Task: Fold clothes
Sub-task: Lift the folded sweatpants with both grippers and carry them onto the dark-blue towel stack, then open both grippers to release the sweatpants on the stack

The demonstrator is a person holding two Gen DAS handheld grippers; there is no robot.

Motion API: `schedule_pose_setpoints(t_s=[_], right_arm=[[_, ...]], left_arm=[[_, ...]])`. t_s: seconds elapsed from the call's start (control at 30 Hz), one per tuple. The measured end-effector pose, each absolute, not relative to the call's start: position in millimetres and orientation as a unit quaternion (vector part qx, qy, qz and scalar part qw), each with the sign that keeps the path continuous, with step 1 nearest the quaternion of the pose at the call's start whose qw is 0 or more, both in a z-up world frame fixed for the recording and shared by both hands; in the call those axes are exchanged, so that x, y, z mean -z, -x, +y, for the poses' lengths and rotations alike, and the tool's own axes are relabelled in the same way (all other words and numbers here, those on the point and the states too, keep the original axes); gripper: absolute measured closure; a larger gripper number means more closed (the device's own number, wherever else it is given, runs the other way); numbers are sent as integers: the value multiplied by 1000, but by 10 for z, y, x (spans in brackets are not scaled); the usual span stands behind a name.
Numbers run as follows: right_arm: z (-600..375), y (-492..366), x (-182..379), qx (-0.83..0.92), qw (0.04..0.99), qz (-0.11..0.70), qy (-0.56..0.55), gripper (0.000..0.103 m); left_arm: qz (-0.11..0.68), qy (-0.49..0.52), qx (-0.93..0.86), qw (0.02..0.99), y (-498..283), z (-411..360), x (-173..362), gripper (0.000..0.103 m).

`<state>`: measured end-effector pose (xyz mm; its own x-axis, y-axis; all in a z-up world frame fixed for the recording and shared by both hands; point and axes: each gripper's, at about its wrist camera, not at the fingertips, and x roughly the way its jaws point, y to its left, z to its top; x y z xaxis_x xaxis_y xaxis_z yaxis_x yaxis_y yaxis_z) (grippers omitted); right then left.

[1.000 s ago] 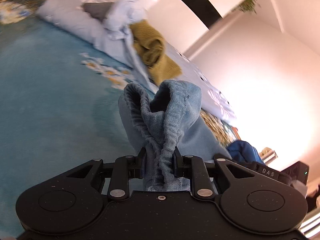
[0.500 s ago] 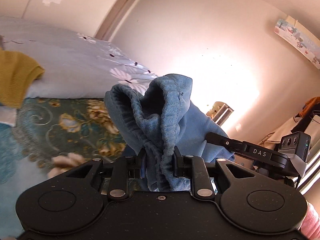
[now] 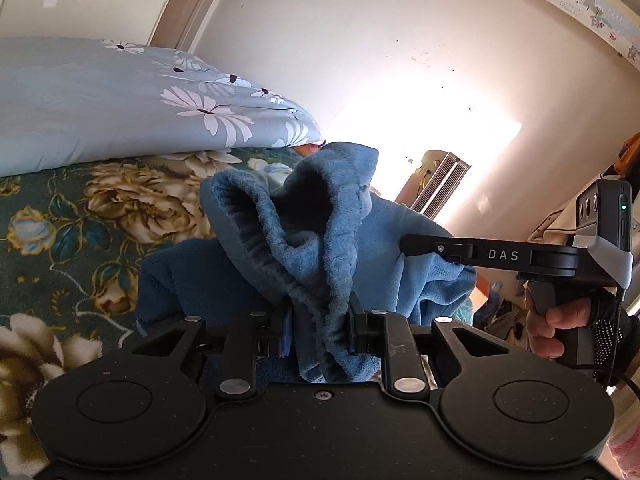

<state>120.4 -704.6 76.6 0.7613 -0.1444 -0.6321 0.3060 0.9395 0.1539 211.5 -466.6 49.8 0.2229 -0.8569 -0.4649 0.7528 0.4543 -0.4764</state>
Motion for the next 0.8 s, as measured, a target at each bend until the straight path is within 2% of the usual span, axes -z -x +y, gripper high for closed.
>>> schedule_pose_setpoints(t_s=[0.17, 0.3, 0.37, 0.4, 0.5, 0.53, 0.6, 0.67, 0.77, 0.8], right_arm=[[-7080, -1166, -659, 132, 927, 321, -141, 66], [-7006, -1094, -828, 150, 930, 312, -126, 55], [-6952, -1004, -950, 154, 932, 302, -128, 47], [-6905, -948, -1015, 159, 933, 295, -128, 41], [-6688, -748, -1199, 164, 940, 271, -130, 35], [-6589, -676, -1242, 162, 942, 261, -132, 29], [-6346, -544, -1303, 163, 947, 245, -132, 23], [-6067, -443, -1342, 158, 949, 240, -127, 22], [-5610, -342, -1402, 139, 955, 238, -114, 16], [-5454, -311, -1425, 132, 956, 236, -111, 8]], left_arm=[[355, 69, 509, 781, -2149, -4674, -460, 74], [349, 72, 507, 785, -2033, -4449, -622, 72], [341, 64, 499, 794, -1958, -4255, -726, 60], [338, 60, 495, 798, -1921, -4158, -778, 56], [325, 42, 484, 812, -1801, -3839, -932, 49], [320, 30, 477, 818, -1752, -3703, -983, 43], [303, 8, 462, 833, -1651, -3415, -1080, 41], [281, -14, 449, 848, -1540, -3105, -1178, 27], [254, -39, 424, 869, -1369, -2629, -1310, 20], [250, -41, 413, 875, -1320, -2475, -1336, 18]])
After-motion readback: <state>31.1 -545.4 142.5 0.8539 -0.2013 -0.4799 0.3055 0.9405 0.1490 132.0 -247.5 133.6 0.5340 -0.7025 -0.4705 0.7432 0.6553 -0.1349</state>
